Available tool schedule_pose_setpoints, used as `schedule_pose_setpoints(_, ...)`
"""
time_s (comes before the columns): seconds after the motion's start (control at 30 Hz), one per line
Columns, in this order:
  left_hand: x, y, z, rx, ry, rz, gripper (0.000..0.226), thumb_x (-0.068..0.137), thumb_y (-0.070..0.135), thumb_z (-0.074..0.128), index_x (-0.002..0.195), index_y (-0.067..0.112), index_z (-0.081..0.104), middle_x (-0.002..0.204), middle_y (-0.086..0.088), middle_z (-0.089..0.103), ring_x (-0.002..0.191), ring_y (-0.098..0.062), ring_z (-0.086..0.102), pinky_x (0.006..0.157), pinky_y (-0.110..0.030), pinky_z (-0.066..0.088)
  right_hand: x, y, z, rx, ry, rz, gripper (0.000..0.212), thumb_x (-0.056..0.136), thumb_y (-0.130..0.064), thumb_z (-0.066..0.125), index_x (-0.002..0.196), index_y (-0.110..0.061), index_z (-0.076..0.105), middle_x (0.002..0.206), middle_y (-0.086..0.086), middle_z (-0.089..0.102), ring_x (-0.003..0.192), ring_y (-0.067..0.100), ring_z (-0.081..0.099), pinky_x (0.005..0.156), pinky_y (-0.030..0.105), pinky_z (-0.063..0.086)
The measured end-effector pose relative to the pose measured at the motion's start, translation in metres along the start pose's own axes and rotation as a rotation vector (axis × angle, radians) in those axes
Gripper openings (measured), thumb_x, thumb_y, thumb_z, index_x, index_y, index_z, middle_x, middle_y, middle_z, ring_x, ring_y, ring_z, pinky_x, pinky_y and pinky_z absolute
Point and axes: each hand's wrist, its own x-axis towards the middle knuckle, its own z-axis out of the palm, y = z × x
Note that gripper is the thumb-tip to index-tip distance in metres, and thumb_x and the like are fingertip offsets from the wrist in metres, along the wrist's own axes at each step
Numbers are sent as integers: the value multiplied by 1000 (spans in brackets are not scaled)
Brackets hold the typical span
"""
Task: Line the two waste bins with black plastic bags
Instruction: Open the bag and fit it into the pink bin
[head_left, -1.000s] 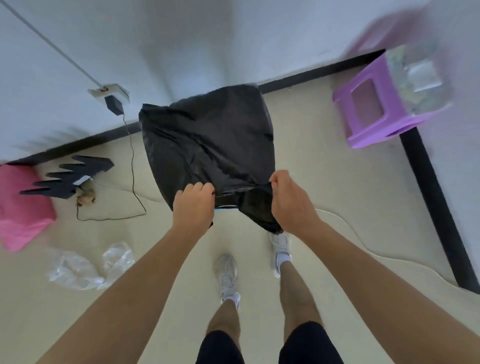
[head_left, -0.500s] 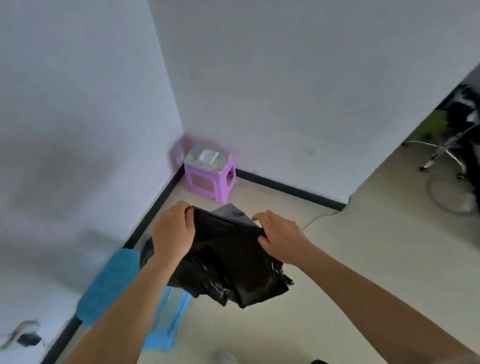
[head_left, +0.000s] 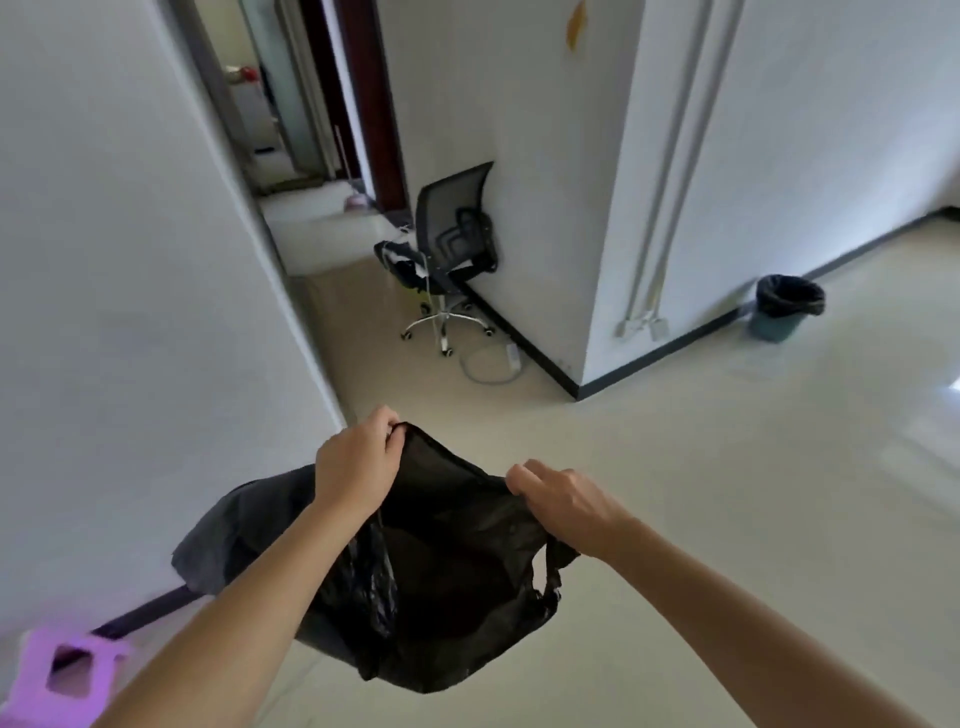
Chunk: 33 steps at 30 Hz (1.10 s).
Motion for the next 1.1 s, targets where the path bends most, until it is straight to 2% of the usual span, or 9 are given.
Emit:
schedule_pose_setpoints(0.1,58,122,55,-76,-66,132,16,94,28,57,87,16,50,56,0,56,49,-21,48,49,-29,29,-51,108,-49,-57,-5,123,21,87,-6,57,100,-22,59,105,0,62,65,26,62,59,35,53)
schedule_pose_setpoints(0.2,103,227,98,-186,-90,300,23,92,23,61,80,15,44,49,1,47,42,-23,47,43,-29,33,-85,198,-90,-25,110,345,23,90,-11,53,99,-22,71,105,-2,66,77,27,67,68,36,55)
schedule_pose_setpoints(0.43,202,411,213,-156,-72,755,24,87,27,69,76,15,52,50,4,52,41,-18,51,39,-25,36,-98,397,-145,-90,253,756,35,92,-25,46,123,-18,61,121,6,59,94,37,65,75,42,55)
schedule_pose_setpoints(0.67,350,574,322,-183,-280,956,26,83,44,70,71,25,56,64,8,58,60,-12,55,50,-24,37,-89,583,-217,-158,264,994,43,91,-38,49,128,-14,49,126,9,49,92,41,65,73,44,53)
schedule_pose_setpoints(0.73,389,636,352,-183,-361,978,24,83,50,66,84,26,63,79,8,64,77,-15,61,60,-27,46,-103,632,-242,-143,322,1071,47,91,-42,50,131,-17,47,126,8,49,92,41,65,74,45,54)
schedule_pose_setpoints(0.8,415,698,381,-128,-435,990,41,82,59,61,102,22,63,95,3,64,93,-19,60,72,-33,50,-123,673,-262,-110,397,1130,54,89,-46,52,137,-24,41,125,8,49,92,40,66,76,45,54)
schedule_pose_setpoints(0.97,431,857,465,79,-448,990,82,75,84,35,121,19,54,122,-11,48,116,-28,46,86,-41,47,-179,802,-282,-103,453,1275,63,90,-37,52,146,-25,26,116,11,63,98,38,65,74,41,48)
schedule_pose_setpoints(1.03,436,921,503,203,-552,1005,89,70,87,40,133,23,44,123,-13,45,114,-30,47,84,-40,47,-198,864,-285,-117,459,1347,65,90,-32,51,148,-21,22,108,12,68,93,38,66,67,39,42)
schedule_pose_setpoints(1.1,449,985,542,262,-745,1001,90,73,67,61,146,29,25,121,-12,49,108,-29,54,83,-39,50,-215,931,-296,-110,453,1395,68,91,-27,49,150,-17,18,102,14,70,89,39,66,66,39,40)
